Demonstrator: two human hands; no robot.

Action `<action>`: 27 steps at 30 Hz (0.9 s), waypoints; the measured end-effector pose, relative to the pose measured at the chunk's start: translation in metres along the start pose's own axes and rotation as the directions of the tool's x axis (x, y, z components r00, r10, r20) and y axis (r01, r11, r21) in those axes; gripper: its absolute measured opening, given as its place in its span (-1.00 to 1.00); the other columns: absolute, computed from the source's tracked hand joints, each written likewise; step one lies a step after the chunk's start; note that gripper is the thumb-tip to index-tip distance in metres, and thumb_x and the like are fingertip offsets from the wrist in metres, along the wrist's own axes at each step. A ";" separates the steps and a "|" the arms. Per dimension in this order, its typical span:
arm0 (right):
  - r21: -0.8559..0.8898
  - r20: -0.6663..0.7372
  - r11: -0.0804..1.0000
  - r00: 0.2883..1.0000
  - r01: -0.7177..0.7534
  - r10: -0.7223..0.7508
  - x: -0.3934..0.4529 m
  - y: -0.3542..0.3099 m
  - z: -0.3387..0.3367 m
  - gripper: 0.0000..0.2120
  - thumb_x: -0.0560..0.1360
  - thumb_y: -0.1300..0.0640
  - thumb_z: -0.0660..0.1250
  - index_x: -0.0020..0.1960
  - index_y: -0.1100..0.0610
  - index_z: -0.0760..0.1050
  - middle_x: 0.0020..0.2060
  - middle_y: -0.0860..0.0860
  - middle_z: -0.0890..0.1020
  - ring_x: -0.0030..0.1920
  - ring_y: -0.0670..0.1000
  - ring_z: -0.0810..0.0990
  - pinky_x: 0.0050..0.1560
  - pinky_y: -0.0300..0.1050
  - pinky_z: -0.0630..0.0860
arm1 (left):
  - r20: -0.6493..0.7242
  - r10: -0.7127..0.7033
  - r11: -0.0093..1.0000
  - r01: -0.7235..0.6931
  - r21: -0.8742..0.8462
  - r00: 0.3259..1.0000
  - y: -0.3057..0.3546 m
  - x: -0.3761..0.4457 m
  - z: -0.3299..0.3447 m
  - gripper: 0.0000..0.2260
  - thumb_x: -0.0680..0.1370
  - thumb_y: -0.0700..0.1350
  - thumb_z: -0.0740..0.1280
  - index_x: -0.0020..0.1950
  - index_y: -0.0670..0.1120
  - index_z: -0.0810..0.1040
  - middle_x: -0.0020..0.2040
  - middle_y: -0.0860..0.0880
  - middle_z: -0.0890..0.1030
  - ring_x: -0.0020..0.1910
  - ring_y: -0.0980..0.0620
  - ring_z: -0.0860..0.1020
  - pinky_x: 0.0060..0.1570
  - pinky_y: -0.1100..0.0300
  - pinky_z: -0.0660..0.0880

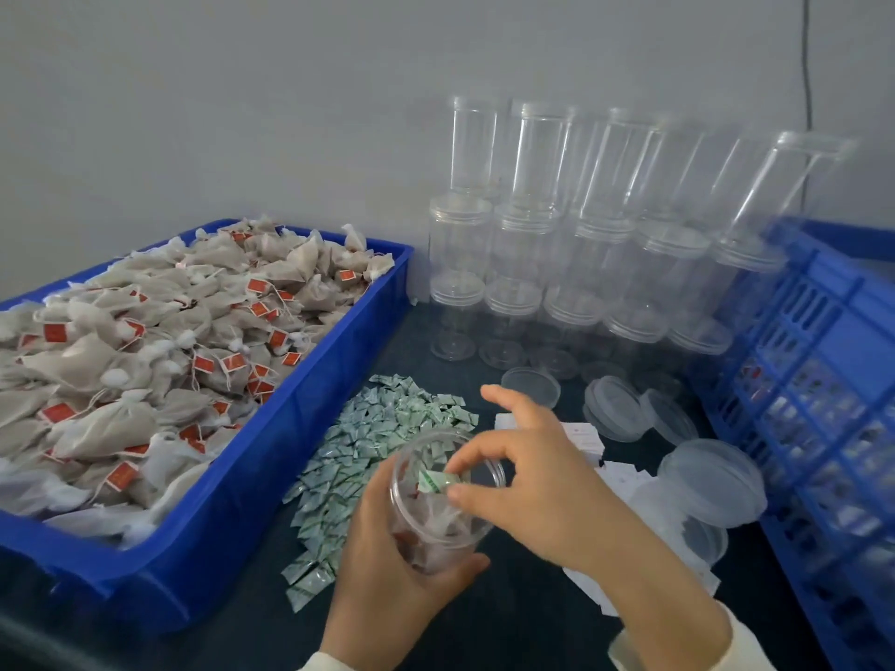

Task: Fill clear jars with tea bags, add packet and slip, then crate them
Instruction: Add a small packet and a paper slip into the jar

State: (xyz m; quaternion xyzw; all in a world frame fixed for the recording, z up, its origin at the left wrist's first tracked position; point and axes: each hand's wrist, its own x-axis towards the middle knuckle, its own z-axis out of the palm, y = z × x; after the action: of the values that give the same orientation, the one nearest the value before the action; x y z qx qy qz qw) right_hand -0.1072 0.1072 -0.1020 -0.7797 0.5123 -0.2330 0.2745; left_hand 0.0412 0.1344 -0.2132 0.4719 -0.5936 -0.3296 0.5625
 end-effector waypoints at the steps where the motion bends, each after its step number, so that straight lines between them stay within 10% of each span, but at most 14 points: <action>1: -0.024 0.029 0.999 0.999 -0.031 0.032 0.001 -0.002 0.001 -0.90 0.41 -0.05 0.48 -0.19 -0.23 0.58 0.48 -0.26 0.10 0.44 -0.26 -0.01 0.44 -0.09 0.04 | 0.011 0.009 1.000 -0.009 -0.007 1.000 0.002 0.000 0.004 -0.08 0.09 -0.04 0.68 0.24 0.50 0.27 0.21 0.34 0.49 0.13 0.26 0.56 -0.10 0.46 0.51; 9: -0.233 0.127 0.965 0.980 -0.120 0.153 -0.001 -0.004 0.005 -0.79 0.44 -0.08 0.44 0.06 -0.10 0.63 0.54 -0.13 0.03 0.51 -0.08 -0.07 0.46 0.03 0.02 | 0.025 0.045 0.998 -0.044 -0.041 0.999 0.015 -0.005 0.022 -0.14 0.10 -0.32 0.66 0.23 0.17 0.35 0.14 0.46 0.49 0.08 0.46 0.50 -0.14 0.60 0.42; 16: -0.227 0.157 0.973 0.985 -0.037 0.074 -0.006 0.002 -0.003 -0.72 0.45 -0.13 0.40 0.15 -0.20 0.59 0.52 -0.12 0.18 0.48 -0.10 0.11 0.42 -0.04 0.12 | 0.032 0.026 0.999 -0.025 -0.028 0.999 0.008 -0.005 0.023 -0.08 0.09 -0.22 0.68 0.29 0.28 0.35 0.17 0.24 0.56 0.13 0.32 0.55 -0.04 0.52 0.45; 21: 0.078 -0.256 0.997 0.967 0.017 0.004 0.021 0.034 -0.046 -0.87 0.47 -0.03 0.40 -0.20 -0.26 0.63 -0.19 -0.44 0.62 -0.09 -0.40 0.56 -0.12 -0.51 0.41 | -0.010 0.007 1.000 -0.007 0.001 1.000 -0.002 -0.005 0.023 -0.09 0.05 -0.04 0.65 0.24 0.47 0.31 0.21 0.34 0.48 0.19 0.32 0.49 0.01 0.55 0.41; 27: -0.479 -0.035 0.857 0.980 -0.189 0.196 0.068 0.110 -0.019 -0.69 0.54 0.02 0.34 0.26 0.04 0.53 0.20 -0.01 0.59 0.21 0.06 0.53 0.17 0.00 0.47 | -0.011 0.013 0.999 -0.013 0.034 1.000 -0.008 -0.003 0.025 -0.10 0.01 0.07 0.63 0.24 0.46 0.30 0.19 0.37 0.48 0.15 0.39 0.49 -0.05 0.58 0.41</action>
State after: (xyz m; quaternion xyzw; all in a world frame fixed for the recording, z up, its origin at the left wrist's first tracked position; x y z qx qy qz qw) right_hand -0.1689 0.0050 -0.1556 -0.7698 0.6273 -0.0645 0.0985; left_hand 0.0177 0.1312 -0.2258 0.4795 -0.5989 -0.3131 0.5598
